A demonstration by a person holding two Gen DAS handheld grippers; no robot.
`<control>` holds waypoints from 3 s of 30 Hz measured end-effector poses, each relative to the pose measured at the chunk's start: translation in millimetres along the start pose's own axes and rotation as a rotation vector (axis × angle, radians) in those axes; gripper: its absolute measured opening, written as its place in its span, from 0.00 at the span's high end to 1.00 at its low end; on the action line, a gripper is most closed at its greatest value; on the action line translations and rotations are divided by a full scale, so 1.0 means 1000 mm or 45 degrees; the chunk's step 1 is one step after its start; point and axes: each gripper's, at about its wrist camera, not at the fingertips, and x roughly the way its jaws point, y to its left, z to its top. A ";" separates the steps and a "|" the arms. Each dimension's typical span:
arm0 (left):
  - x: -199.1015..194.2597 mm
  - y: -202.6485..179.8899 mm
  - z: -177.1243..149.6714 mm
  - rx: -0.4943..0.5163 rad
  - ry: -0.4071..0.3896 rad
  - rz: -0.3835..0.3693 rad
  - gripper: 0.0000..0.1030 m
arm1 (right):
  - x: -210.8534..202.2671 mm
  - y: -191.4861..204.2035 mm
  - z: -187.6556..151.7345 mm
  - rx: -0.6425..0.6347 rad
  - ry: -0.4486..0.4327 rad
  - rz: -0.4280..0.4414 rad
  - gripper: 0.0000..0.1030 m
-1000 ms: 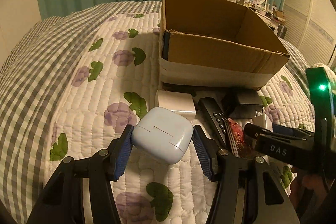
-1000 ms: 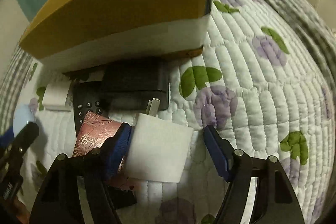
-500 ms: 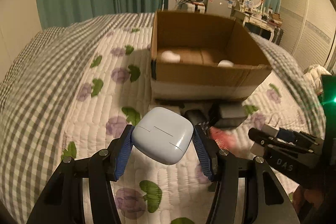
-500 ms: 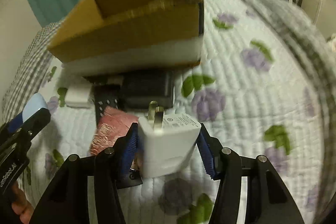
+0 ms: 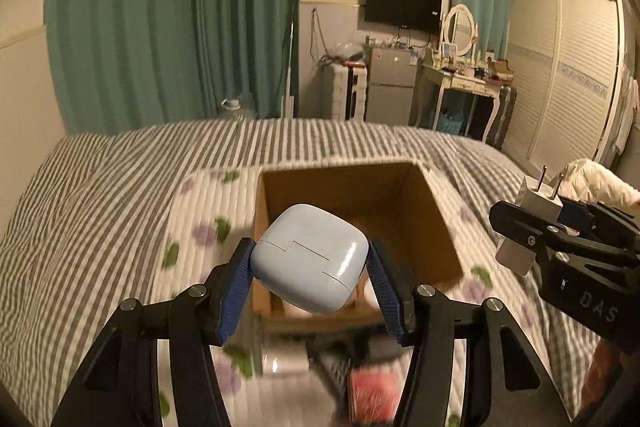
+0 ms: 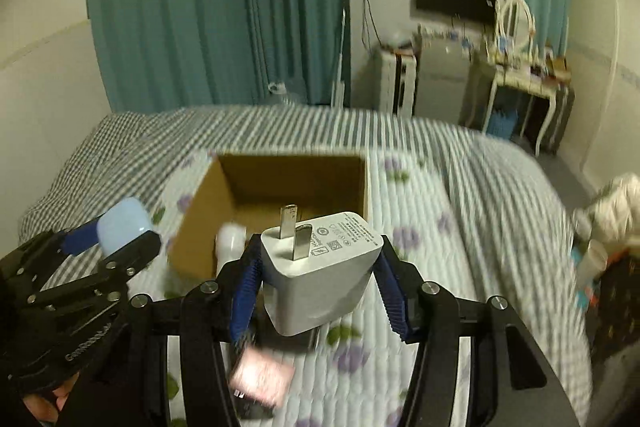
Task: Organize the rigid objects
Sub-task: 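Lower both held items into the box and open both grippers, then grasp the red card case with the right gripper while the left grasps the white power bank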
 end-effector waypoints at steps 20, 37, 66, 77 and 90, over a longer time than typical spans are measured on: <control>0.133 -0.008 -0.021 0.007 0.184 0.025 0.44 | 0.116 -0.011 -0.009 -0.089 0.123 0.036 0.48; 0.097 0.022 0.006 -0.058 0.067 0.120 0.26 | 0.128 -0.004 0.001 -0.090 0.133 0.029 0.48; -0.030 0.039 -0.006 -0.063 0.013 0.102 0.07 | 0.003 0.016 0.010 -0.074 0.052 -0.058 0.11; -0.052 0.060 -0.069 -0.141 0.065 0.087 0.00 | -0.019 0.023 -0.075 0.053 0.180 -0.059 0.00; 0.014 0.074 -0.154 -0.080 0.231 0.154 0.00 | 0.094 0.055 -0.171 0.090 0.491 0.059 0.00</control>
